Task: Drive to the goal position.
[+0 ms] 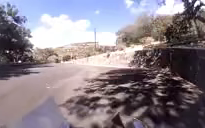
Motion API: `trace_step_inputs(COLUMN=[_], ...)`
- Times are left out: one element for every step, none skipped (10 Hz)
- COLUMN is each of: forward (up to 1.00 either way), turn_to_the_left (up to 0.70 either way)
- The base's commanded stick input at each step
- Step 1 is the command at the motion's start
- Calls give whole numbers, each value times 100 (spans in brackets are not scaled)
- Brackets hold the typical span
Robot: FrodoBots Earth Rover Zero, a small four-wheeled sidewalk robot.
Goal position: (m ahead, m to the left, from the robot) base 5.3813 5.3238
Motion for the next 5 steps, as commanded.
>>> trace_step_inputs(forward=[50,50,50,50,50], turn_to_the_left=[0,0,0,0,0])
